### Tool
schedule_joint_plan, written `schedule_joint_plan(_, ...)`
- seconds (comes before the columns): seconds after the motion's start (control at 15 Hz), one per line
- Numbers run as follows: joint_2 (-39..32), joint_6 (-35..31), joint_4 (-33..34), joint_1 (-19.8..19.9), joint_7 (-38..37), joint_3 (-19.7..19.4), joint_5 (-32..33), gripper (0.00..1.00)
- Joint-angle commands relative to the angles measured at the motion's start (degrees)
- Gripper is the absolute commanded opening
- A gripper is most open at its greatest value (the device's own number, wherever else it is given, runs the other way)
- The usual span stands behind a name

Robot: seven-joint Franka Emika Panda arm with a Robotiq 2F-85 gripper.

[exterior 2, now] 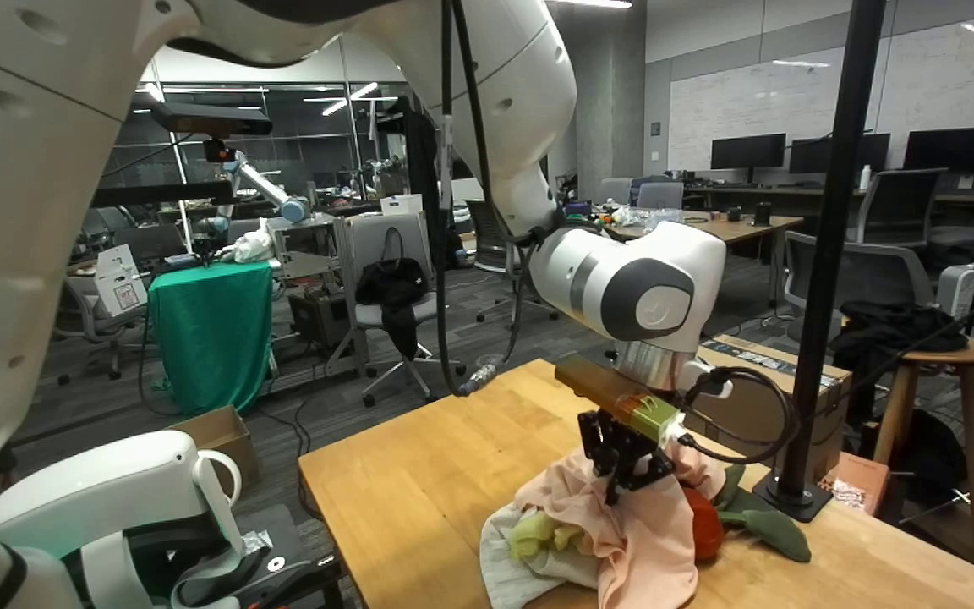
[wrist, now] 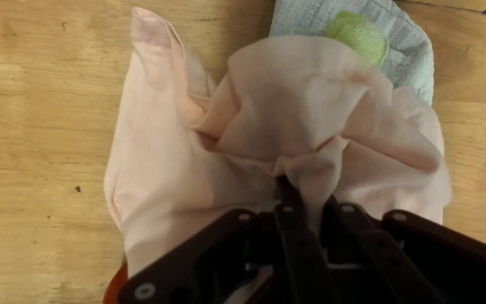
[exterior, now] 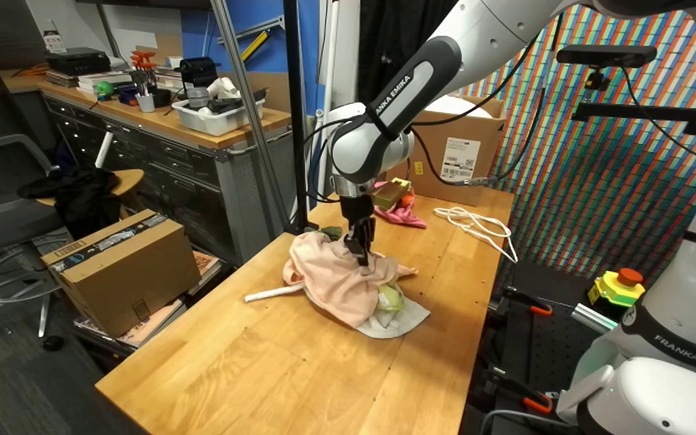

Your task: Separate the pile of clothes on the table

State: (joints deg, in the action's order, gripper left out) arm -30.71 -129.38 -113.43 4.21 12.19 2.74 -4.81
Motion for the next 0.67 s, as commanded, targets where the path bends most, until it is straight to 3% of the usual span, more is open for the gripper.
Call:
schedule_joint_plan(0.0,2.9,1.8,0.4,-0.5,-0.3,0.2,0.3,0.00)
schedule_joint_plan(0.2,5.9,5.2,1.1,-2.0,-1.6,-0.2,1.9,0.02)
schedule_joint_plan(0.6,11.7,18.2,6.3,-7.7,-7.1,-0.1,10.4,0.02)
